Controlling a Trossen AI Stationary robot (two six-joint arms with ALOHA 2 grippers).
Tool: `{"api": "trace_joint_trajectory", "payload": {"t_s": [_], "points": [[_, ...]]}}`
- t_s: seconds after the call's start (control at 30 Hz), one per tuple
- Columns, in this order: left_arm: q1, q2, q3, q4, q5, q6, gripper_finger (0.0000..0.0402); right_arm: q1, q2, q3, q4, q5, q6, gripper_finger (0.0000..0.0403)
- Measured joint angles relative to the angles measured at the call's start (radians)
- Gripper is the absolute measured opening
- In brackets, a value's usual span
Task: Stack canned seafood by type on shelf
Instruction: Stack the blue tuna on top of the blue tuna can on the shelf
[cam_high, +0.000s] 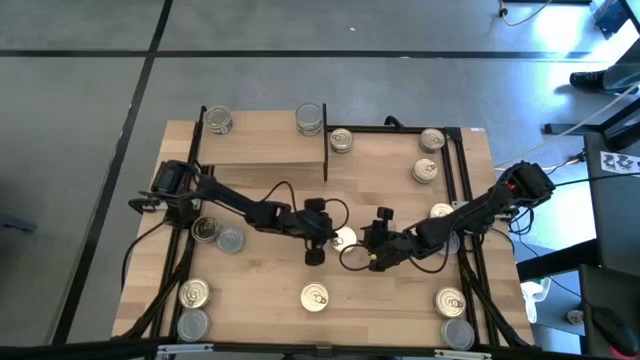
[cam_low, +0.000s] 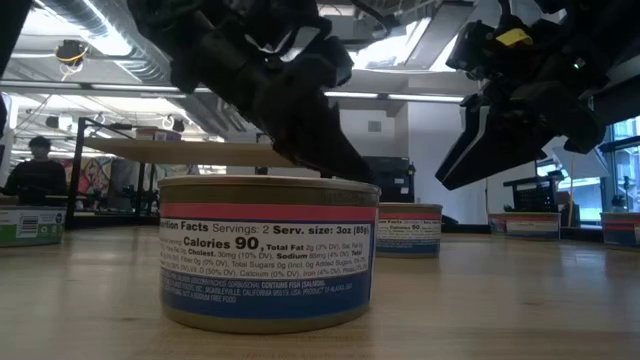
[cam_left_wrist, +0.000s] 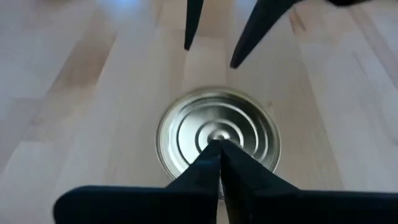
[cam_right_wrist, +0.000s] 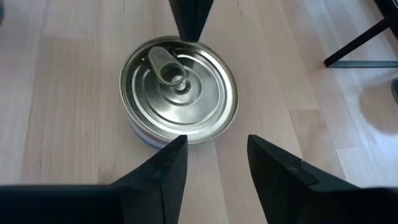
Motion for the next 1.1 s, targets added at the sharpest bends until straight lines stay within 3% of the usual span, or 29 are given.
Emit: {"api": "trace_joint_trajectory", "payload": {"t_s": [0.73,1.1], "points": [[0.000,0.055,0.008,-0.046,0.001,0.004,0.0002,0.000,0.000,0.000,-0.001,-0.002,0.000,0.0166],[0.000,0.057,-0.091,0.117,0.001,-0.001,0.0005,0.000,0.000,0.000,0.012,-0.007,-0.010,0.0166]]}}
